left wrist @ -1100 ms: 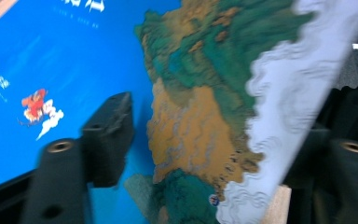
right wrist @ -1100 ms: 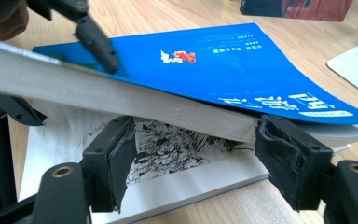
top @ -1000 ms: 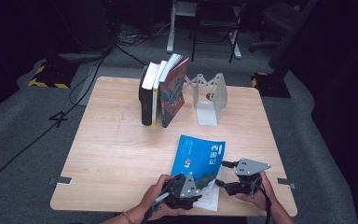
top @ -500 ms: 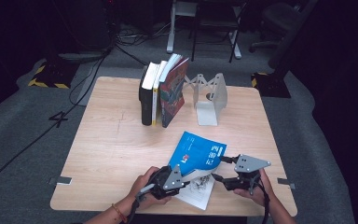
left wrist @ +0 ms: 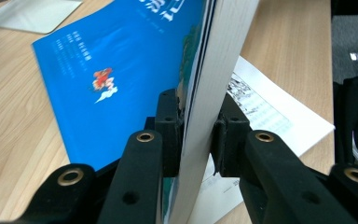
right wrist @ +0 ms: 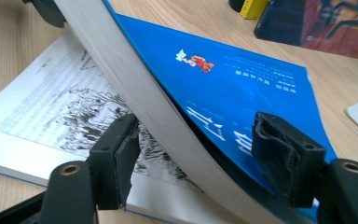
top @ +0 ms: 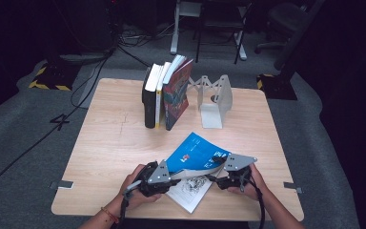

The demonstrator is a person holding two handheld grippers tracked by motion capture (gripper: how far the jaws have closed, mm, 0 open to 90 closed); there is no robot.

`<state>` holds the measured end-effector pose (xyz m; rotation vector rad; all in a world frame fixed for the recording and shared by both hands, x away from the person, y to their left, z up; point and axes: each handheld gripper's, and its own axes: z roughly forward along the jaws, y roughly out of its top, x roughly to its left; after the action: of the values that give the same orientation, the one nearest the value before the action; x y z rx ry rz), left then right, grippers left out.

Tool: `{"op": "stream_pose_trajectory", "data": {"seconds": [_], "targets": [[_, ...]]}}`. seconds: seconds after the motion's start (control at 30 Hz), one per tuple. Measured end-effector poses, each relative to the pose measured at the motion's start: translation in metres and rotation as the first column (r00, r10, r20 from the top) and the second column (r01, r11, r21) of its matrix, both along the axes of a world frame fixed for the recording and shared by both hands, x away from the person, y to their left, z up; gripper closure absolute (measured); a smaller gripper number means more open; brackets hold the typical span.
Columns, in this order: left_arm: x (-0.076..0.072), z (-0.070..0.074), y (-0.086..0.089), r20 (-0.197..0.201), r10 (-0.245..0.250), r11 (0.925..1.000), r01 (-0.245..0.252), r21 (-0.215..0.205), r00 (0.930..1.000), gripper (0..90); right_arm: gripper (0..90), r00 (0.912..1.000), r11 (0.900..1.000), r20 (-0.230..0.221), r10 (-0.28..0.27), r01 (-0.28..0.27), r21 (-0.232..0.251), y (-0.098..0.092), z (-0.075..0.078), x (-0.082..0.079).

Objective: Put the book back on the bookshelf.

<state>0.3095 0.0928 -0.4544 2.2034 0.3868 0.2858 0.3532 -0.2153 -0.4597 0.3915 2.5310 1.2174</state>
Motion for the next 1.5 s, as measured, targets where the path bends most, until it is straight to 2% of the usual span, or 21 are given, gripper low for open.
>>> {"op": "stream_pose_trajectory", "data": {"seconds": [0.07,0.13,0.2,0.23,0.3,0.37,0.4,0.43,0.57,0.67,0.8,1.0,1.13,1.23,1.33,1.5], "targets": [[0.003,0.0,0.007,-0.001,0.011,0.9999,-0.011,-0.003,0.9999,74.3,36.5,0.9999,1.0,-0.008,0.014,-0.014,0.008,0.001,-0.003,0.006],[0.005,-0.001,0.014,-0.008,0.022,0.9997,-0.023,-0.007,0.9997,73.5,45.1,0.9997,1.0,-0.009,0.023,-0.023,0.02,0.0,-0.005,0.009],[0.006,-0.003,0.021,-0.005,0.045,0.999,-0.045,-0.007,0.999,71.5,51.1,0.9992,0.998,-0.021,0.034,-0.033,0.059,0.0,-0.007,0.01],[0.007,-0.004,0.024,-0.007,0.064,0.9979,-0.064,-0.004,0.9979,69.1,54.6,0.9991,0.997,-0.013,0.04,-0.04,0.059,0.003,-0.008,0.009],[0.008,-0.006,0.03,0.008,0.116,0.9928,-0.116,0.032,0.9933,64.4,59.0,0.9991,0.998,0.005,0.042,-0.043,0.048,0.01,-0.007,0.005],[0.013,-0.009,0.04,-0.033,0.155,0.9879,-0.155,0.007,0.9873,57.7,62.4,0.9991,0.998,0.009,0.041,-0.042,0.055,0.014,-0.005,0.002],[0.016,-0.01,0.047,-0.045,0.174,0.9846,-0.175,-0.01,0.9837,57.1,63.5,0.9993,0.997,0.005,0.037,-0.037,0.065,0.015,-0.004,0.001],[0.017,-0.01,0.049,-0.045,0.178,0.9838,-0.179,-0.011,0.983,56.4,65.2,0.9992,0.997,0.007,0.039,-0.039,0.067,0.016,-0.002,-0.001],[0.022,-0.012,0.043,-0.02,0.18,0.9836,-0.18,0.009,0.9835,55.2,68.5,0.999,0.998,0.03,0.033,-0.035,0.045,0.016,0.001,-0.009],[0.027,-0.013,0.035,-0.015,0.181,0.9833,-0.181,0.02,0.9833,53.8,69.9,0.999,0.999,0.039,0.024,-0.025,0.032,0.013,0.005,-0.015],[0.034,-0.013,0.027,-0.017,0.174,0.9848,-0.174,0.006,0.9846,52.3,70.6,0.9983,1.0,0.058,-0.005,0.004,0.019,0.008,0.008,-0.02],[0.048,-0.014,0.016,-0.02,0.144,0.9895,-0.144,-0.012,0.9894,51.2,71.2,0.9964,0.998,0.063,-0.058,0.057,0.01,-0.001,0.011,-0.024],[0.054,-0.013,0.009,-0.019,0.145,0.9893,-0.146,-0.006,0.9892,49.5,71.2,0.9949,0.997,0.06,-0.081,0.08,0.009,-0.006,0.012,-0.023],[0.052,-0.01,0.002,-0.031,0.138,0.9901,-0.139,-0.02,0.9899,44.5,71.1,0.9953,0.997,0.049,-0.083,0.083,0.01,-0.008,0.013,-0.022],[0.043,-0.002,-0.009,0.015,0.104,0.9942,-0.104,-0.029,0.9945,43.8,70.8,0.9959,0.997,0.047,-0.077,0.077,0.001,-0.008,0.014,-0.021],[0.034,0.006,-0.028,0.045,0.045,0.998,-0.043,-0.046,0.998,48.7,69.9,0.9969,0.998,0.04,-0.067,0.068,-0.007,-0.008,0.015,-0.02]]}}
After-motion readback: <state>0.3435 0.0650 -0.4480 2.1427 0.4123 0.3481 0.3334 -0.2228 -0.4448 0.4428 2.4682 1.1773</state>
